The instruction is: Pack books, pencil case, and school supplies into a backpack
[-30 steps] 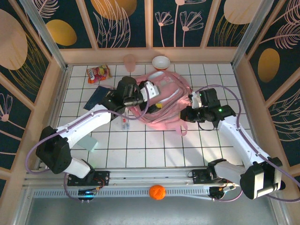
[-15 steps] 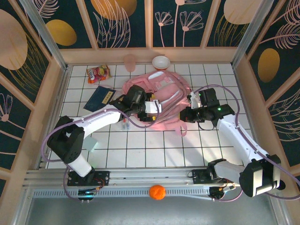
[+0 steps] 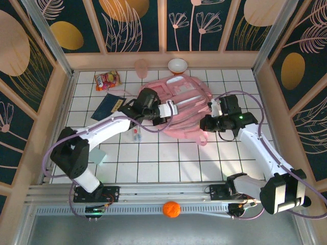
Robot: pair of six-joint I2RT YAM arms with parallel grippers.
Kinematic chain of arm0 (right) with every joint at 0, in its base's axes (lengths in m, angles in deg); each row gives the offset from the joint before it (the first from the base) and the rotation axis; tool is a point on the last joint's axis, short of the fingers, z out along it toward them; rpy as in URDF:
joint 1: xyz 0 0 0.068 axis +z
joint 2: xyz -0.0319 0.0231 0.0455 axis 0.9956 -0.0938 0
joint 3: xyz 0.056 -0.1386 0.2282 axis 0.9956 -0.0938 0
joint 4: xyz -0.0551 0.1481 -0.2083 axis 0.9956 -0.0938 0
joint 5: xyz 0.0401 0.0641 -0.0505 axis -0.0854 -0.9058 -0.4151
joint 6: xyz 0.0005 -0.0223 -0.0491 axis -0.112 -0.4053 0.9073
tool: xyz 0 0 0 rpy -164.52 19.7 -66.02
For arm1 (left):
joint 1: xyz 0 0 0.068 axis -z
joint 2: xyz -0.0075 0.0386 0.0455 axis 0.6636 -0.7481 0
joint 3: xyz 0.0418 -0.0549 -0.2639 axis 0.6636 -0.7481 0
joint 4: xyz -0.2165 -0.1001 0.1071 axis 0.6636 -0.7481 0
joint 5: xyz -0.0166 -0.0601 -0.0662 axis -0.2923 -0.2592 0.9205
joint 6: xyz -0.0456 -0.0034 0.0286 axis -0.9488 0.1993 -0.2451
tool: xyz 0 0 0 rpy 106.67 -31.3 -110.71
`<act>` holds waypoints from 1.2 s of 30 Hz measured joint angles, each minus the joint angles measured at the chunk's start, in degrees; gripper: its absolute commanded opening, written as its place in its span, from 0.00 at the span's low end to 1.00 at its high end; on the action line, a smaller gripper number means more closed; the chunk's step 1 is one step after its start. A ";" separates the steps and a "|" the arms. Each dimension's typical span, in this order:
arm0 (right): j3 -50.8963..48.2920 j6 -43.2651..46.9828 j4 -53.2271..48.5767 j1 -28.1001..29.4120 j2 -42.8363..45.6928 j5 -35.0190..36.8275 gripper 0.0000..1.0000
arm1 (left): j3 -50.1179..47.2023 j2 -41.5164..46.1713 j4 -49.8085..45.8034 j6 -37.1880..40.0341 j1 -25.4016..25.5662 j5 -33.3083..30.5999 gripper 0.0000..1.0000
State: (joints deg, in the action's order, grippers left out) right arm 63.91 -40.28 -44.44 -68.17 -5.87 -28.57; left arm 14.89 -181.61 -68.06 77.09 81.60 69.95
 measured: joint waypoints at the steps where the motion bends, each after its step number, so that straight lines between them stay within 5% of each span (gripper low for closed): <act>1: 0.17 -0.04 -0.11 -0.11 0.04 0.11 0.00 | -0.15 0.92 0.44 -2.23 0.28 -0.22 0.00; 8: 0.96 -3.19 0.20 1.46 2.01 1.14 0.00 | 1.92 1.62 2.14 -18.58 2.91 -5.38 0.00; 15: 1.75 -8.68 1.90 10.47 2.80 6.36 0.00 | 8.41 -2.19 3.67 -31.39 2.86 -9.42 0.00; 30: 1.75 -23.10 17.42 26.51 -6.14 12.07 0.00 | 10.69 -5.07 6.40 -39.17 4.90 -11.47 0.00; 36: 1.73 -26.64 18.97 28.11 -6.80 17.11 0.00 | 10.69 -5.16 6.49 -42.73 4.98 -12.00 0.00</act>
State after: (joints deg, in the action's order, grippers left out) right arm 65.64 -66.92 -25.47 -40.06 -12.67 -11.46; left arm 25.58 -186.77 -61.57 34.36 86.59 57.95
